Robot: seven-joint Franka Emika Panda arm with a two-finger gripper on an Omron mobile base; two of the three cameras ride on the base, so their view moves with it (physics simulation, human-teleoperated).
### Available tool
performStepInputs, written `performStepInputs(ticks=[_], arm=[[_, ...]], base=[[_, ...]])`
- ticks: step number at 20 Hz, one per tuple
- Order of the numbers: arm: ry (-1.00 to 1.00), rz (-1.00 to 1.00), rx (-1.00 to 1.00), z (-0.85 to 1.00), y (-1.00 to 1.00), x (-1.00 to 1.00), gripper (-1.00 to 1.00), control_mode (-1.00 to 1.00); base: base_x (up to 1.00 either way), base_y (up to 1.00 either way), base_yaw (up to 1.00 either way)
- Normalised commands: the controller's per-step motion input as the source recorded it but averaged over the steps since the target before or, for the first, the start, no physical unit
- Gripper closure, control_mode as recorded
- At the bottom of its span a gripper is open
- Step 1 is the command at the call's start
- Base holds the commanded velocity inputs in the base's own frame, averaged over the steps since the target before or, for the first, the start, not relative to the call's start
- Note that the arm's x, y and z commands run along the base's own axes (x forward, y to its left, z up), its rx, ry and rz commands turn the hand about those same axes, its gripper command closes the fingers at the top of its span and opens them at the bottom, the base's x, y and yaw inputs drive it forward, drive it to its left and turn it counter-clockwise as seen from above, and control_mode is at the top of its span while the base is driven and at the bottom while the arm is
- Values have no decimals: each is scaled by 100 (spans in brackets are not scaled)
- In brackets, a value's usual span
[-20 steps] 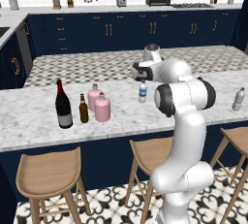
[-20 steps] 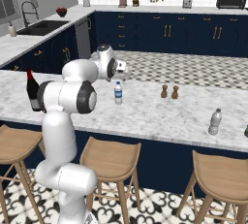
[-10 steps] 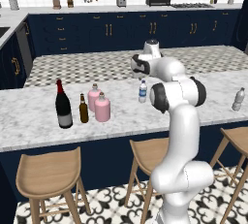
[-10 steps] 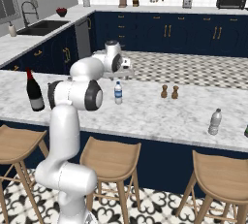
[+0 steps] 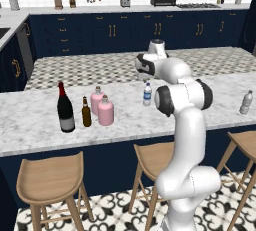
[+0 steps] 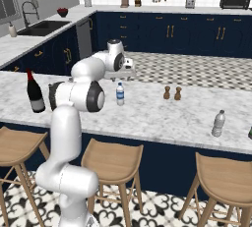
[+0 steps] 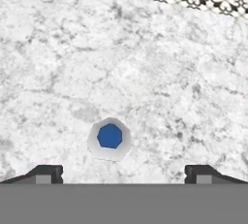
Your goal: Move the plastic bottles in the middle to the plastics group, and the glass bottles in the middle to the glass group.
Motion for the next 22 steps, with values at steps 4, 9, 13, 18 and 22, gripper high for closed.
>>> performStepInputs(ticks=[4, 9, 13, 18, 22], arm=[[-1, 0, 0, -5, 0, -52, -100, -100], [-4, 0, 4, 0, 0, -26, -100, -100], [-3, 0, 4, -10, 3, 13, -100, -100], [0, -4, 0, -3, 9, 29, -100, -100], [0, -7, 0, -1, 6, 38, -100, -100]], base=[[0, 0, 0], [0, 0, 0], [0, 0, 0], [0, 0, 0], [0, 0, 0]])
